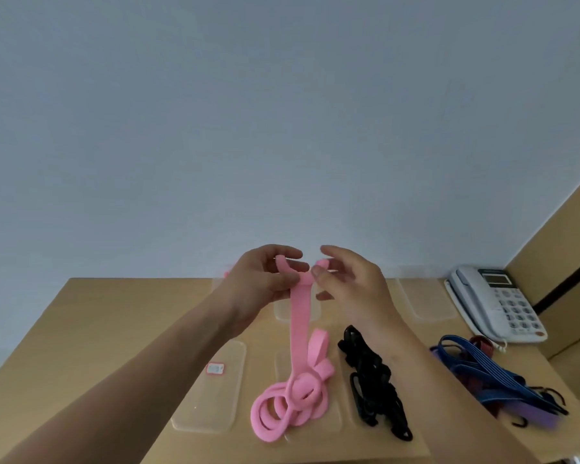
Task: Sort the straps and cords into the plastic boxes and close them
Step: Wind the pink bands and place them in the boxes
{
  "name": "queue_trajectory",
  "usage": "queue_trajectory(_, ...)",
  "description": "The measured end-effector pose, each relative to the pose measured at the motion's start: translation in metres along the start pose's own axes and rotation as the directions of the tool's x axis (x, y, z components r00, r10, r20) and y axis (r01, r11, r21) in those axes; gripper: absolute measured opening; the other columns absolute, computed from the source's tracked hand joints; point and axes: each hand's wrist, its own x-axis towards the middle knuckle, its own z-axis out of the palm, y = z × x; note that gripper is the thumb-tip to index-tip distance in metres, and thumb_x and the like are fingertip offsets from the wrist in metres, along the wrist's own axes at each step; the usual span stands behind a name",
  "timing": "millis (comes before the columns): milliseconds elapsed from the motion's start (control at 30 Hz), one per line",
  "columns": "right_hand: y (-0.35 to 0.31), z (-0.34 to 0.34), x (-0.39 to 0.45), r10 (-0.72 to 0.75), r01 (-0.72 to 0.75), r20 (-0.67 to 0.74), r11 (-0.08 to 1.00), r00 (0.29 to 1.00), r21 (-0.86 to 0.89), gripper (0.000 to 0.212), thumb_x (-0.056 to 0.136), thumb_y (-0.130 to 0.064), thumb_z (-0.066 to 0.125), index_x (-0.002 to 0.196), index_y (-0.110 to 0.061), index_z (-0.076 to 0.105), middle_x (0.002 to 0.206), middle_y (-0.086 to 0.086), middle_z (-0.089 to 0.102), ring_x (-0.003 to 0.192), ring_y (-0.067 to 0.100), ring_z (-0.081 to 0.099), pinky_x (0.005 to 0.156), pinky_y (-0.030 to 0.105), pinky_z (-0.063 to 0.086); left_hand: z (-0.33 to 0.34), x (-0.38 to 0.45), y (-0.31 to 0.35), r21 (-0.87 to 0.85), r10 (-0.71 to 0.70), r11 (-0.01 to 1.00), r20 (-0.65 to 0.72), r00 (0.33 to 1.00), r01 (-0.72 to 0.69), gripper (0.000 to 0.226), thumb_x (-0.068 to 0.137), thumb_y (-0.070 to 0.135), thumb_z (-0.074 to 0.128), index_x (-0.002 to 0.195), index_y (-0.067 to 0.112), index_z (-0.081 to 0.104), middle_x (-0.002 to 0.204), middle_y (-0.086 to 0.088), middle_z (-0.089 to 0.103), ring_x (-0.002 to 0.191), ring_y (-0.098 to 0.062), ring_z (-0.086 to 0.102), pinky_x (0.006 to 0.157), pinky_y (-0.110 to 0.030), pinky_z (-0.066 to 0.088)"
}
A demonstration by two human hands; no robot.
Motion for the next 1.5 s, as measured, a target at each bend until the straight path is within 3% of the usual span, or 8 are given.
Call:
queue_trajectory(133,-0.003,0.007,0.002,-0.047,0.047,0.037,0.999,0.998,-0.018,0.024,0.082,-0.014,0.079,0.101,-0.027,0.075,0.09,-0.002,0.076,0.081,0.019,0.074,0.079,0.035,0.06,-0.008,-0.003,0.001,0.139,0.082,0.988,-0.063,0.995,-0.073,0.035,0.091,-0.005,0.066,0.119,0.017,0.065,0.114,-0.003,0.074,0.097,-0.021,0.075,0.077,-0.025,0.06)
queue_trajectory(233,-0.005,0.013,0.001,-0.132,0.131,-0.019,0.991,0.991,-0.025,0.026,0.078,-0.01,0.082,0.092,-0.031,0.076,0.088,-0.007,0.077,0.085,0.013,0.074,0.081,0.032,0.061,-0.012,-0.003,-0.004,-0.029,0.038,0.999,-0.062,0.997,-0.04,0.029,0.094,0.002,0.066,0.121,0.012,0.063,0.114,-0.01,0.073,0.1,-0.027,0.074,0.085,-0.033,0.061)
queue_trajectory(500,-0.005,0.02,-0.006,-0.202,0.198,-0.096,0.979,0.975,-0.055,0.032,0.082,-0.003,0.078,0.091,-0.033,0.074,0.092,-0.013,0.076,0.09,0.007,0.073,0.083,0.026,0.059,-0.02,-0.006,-0.012,-0.092,-0.12,0.987,0.149,0.982,0.135,0.04,0.097,0.041,0.063,0.117,0.007,0.071,0.116,-0.022,0.072,0.108,-0.04,0.07,0.087,-0.039,0.058)
queue_trajectory(833,0.012,0.026,-0.018,-0.595,0.497,-0.105,0.744,0.797,-0.445,0.025,0.073,0.009,0.082,0.092,-0.005,0.073,0.095,-0.001,0.07,0.089,0.009,0.067,0.08,0.021,0.056,-0.014,-0.005,-0.008,-0.055,-0.035,0.998,0.089,0.995,0.04,0.019,0.095,0.0,0.063,0.114,-0.001,0.066,0.104,-0.019,0.076,0.098,-0.034,0.074,0.082,-0.037,0.062)
queue_trajectory(1067,0.006,0.021,-0.025,-0.191,0.181,-0.109,0.979,0.975,-0.094,0.007,0.088,-0.036,0.07,0.087,-0.029,0.072,0.092,-0.009,0.074,0.092,0.011,0.072,0.08,0.027,0.059,-0.012,-0.005,-0.021,-0.011,0.048,0.999,-0.066,0.997,-0.049,0.021,0.089,-0.009,0.067,0.107,0.003,0.07,0.096,-0.016,0.076,0.092,-0.03,0.076,0.08,-0.034,0.062)
queue_trajectory(1267,0.002,0.02,-0.016,0.125,-0.118,-0.033,0.98,0.992,0.157,0.013,0.094,-0.019,0.068,0.107,-0.022,0.071,0.095,0.007,0.074,0.092,0.022,0.074,0.081,0.043,0.063,-0.007,-0.008,-0.023,0.033,0.143,0.99,-0.067,0.988,-0.141,0.022,0.089,-0.009,0.067,0.103,0.007,0.074,0.098,-0.009,0.077,0.094,-0.026,0.075,0.082,-0.033,0.061)
queue_trajectory(1400,-0.005,0.015,-0.019,0.104,-0.13,0.164,0.979,0.981,0.155,0.015,0.095,-0.013,0.067,0.105,-0.016,0.078,0.104,0.031,0.066,0.098,0.039,0.07,0.089,0.049,0.06,-0.009,-0.011,-0.021,0.029,0.174,0.984,-0.02,0.984,-0.174,0.022,0.086,-0.009,0.071,0.1,0.006,0.075,0.101,-0.009,0.078,0.098,-0.027,0.074,0.087,-0.037,0.061)
queue_trajectory(1500,-0.005,0.014,-0.02,0.055,-0.069,0.108,0.989,0.993,0.13,0.016,0.092,-0.007,0.069,0.096,-0.018,0.08,0.086,0.02,0.072,0.08,0.027,0.069,0.083,0.041,0.061,-0.01,-0.013,-0.021,0.035,0.155,0.987,0.015,0.988,-0.155,0.027,0.086,-0.007,0.072,0.105,0.012,0.075,0.105,-0.007,0.077,0.1,-0.026,0.074,0.088,-0.035,0.06)
